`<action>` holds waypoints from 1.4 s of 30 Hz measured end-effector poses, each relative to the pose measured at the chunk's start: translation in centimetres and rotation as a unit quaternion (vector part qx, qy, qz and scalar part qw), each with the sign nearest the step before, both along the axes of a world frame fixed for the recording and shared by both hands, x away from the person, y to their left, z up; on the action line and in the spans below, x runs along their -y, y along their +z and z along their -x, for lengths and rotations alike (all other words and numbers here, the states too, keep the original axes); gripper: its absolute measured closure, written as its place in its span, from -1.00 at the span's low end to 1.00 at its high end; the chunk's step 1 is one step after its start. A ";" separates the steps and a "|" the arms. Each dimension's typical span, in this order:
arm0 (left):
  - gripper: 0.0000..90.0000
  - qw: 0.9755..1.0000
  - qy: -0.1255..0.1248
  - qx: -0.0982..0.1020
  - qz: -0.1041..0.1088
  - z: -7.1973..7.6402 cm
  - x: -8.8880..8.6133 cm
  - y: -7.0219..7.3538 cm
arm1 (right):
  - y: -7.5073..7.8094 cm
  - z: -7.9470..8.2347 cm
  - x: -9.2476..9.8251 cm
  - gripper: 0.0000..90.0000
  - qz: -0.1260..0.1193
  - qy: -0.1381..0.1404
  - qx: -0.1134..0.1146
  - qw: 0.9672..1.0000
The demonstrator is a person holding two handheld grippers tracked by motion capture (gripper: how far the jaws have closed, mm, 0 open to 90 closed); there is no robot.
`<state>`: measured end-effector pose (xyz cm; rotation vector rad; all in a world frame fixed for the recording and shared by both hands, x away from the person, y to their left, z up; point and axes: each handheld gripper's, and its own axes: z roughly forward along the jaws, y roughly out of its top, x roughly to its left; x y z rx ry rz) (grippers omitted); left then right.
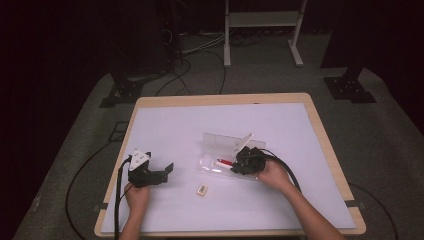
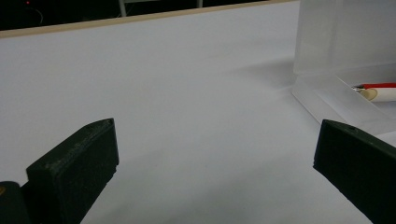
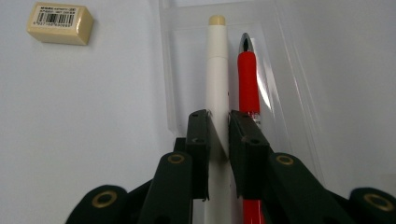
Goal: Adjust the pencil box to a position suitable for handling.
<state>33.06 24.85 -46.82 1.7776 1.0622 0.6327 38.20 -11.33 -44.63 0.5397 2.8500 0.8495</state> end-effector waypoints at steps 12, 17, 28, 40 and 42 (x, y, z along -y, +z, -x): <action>-1.00 1.000 0.000 0.000 -0.001 0.0 0.0 0.0 | 0.0 -0.1 0.1 0.71 0.000 0.000 -0.001 1.000; -1.00 1.000 0.000 0.000 -0.001 0.0 0.0 0.0 | 0.0 -0.1 0.1 0.71 -0.002 0.000 0.000 1.000; -1.00 1.000 0.000 0.000 -0.001 0.0 0.0 0.0 | 1.1 0.5 0.2 0.60 -0.024 -0.005 0.010 1.000; -1.00 1.000 0.000 -0.001 -0.002 0.0 0.0 0.0 | 2.2 2.7 -0.9 0.30 -0.042 0.017 0.007 0.999; -1.00 1.000 0.000 -0.001 -0.002 0.0 0.0 0.0 | 2.3 3.0 -1.1 0.27 -0.047 0.021 0.006 0.999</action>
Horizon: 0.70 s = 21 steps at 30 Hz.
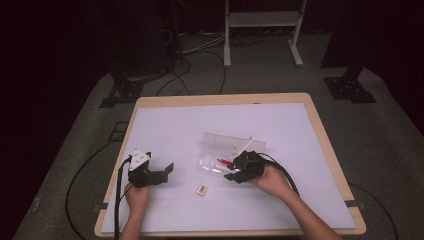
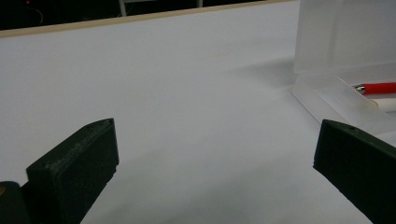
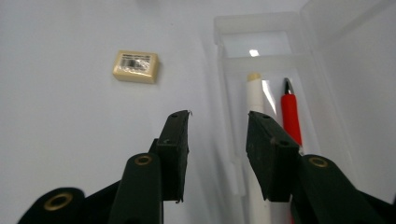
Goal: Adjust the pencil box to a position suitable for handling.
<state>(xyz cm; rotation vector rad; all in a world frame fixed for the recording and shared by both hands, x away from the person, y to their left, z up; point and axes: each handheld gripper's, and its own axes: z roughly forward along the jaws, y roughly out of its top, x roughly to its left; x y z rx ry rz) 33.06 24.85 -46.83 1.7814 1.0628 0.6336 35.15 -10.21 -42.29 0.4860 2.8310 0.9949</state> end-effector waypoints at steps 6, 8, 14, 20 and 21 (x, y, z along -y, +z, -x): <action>-1.00 1.000 0.000 0.001 0.001 0.0 0.0 0.0 | 0.3 1.1 -1.1 0.14 -0.006 0.014 -0.002 1.000; -1.00 1.000 0.000 0.000 0.000 0.0 0.0 0.0 | 0.3 1.4 -1.5 0.10 -0.007 0.019 -0.005 1.000; -1.00 1.000 0.000 0.000 0.000 0.0 0.0 0.0 | 0.1 2.2 -2.7 0.02 -0.012 0.026 -0.013 1.000; -1.00 1.000 0.000 0.001 0.001 0.0 0.0 0.0 | -0.6 2.5 -3.8 -0.02 -0.009 0.035 -0.021 0.999; -1.00 1.000 0.000 0.001 0.001 0.0 0.0 0.0 | -0.6 2.5 -4.0 -0.02 -0.010 0.036 -0.021 0.999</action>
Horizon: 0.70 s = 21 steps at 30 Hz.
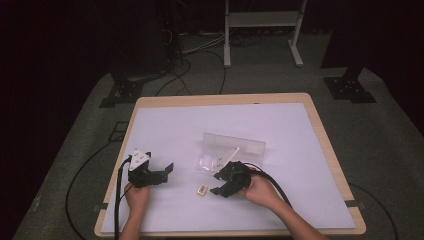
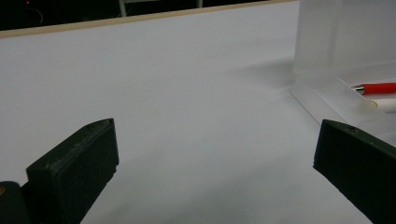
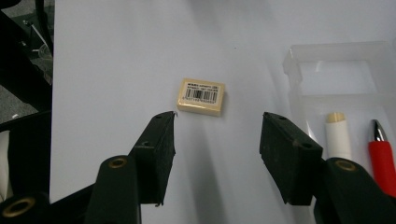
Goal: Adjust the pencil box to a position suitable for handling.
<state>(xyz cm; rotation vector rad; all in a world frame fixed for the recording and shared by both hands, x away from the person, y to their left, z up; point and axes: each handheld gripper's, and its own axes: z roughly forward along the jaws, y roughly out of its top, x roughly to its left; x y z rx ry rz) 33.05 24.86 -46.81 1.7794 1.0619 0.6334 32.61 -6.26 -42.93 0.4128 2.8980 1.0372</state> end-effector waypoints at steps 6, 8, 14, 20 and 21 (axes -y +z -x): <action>-1.00 1.000 0.000 0.000 0.000 0.0 0.0 0.0 | -0.3 0.1 -0.7 -0.04 -0.004 0.001 -0.003 1.000; -1.00 1.000 -0.001 0.000 0.000 0.0 0.0 0.0 | -0.4 0.1 -0.9 -0.05 -0.006 -0.001 -0.006 1.000; -1.00 1.000 0.000 0.001 0.001 0.0 0.0 0.0 | -0.6 0.2 -1.6 -0.05 -0.008 0.000 -0.004 1.000; -1.00 1.000 0.000 0.001 0.001 0.0 0.0 0.0 | -0.9 0.2 -2.3 -0.05 -0.007 0.003 -0.004 1.000; -1.00 1.000 -0.001 0.001 0.001 0.0 0.0 0.0 | -0.9 0.3 -2.4 -0.05 -0.007 0.002 -0.004 1.000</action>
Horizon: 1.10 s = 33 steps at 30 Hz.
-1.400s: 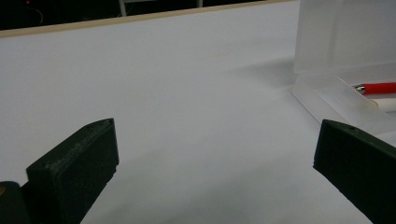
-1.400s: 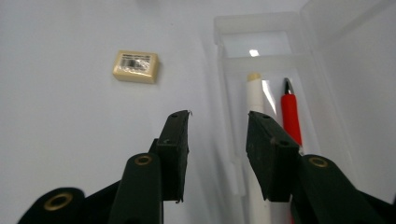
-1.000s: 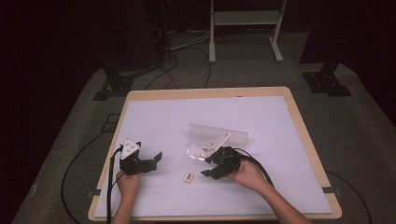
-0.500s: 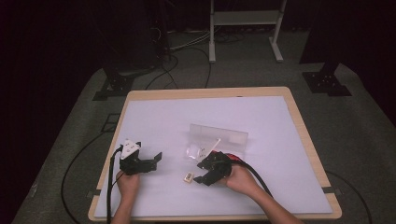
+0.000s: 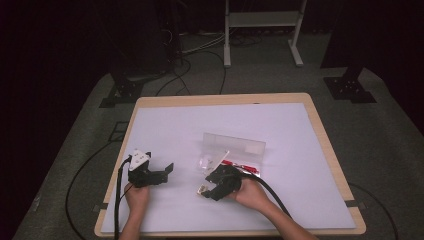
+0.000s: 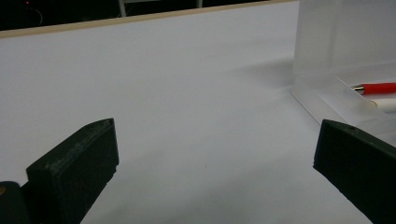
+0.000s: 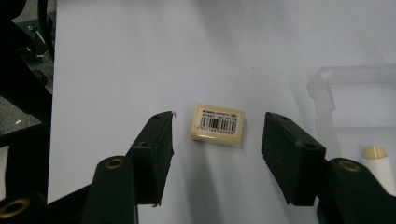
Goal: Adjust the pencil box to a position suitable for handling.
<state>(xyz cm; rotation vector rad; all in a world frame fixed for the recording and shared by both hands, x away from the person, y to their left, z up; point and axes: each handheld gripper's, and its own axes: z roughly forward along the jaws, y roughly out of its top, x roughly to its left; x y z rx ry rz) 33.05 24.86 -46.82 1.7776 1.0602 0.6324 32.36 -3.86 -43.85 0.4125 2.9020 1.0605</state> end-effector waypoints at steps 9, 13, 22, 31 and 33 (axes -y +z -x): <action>-1.00 1.000 0.000 0.000 -0.001 0.0 0.0 0.0 | -0.6 -0.1 -1.0 -0.06 0.005 0.001 0.002 1.000; -1.00 1.000 0.000 0.000 -0.001 0.0 0.0 0.0 | -1.0 -0.2 -1.3 -0.06 0.011 0.002 -0.001 1.000; -1.00 1.000 0.000 0.000 0.001 0.0 0.0 0.0 | -1.5 -0.3 -1.7 -0.04 0.021 -0.002 -0.001 1.000; -1.00 1.000 0.000 0.000 0.002 0.0 0.0 0.0 | -2.0 -0.5 -2.0 0.10 0.024 0.006 -0.005 1.000; -1.00 1.000 0.000 0.000 0.001 0.0 0.0 0.0 | -2.0 -0.5 -2.0 0.16 0.023 0.005 -0.005 1.000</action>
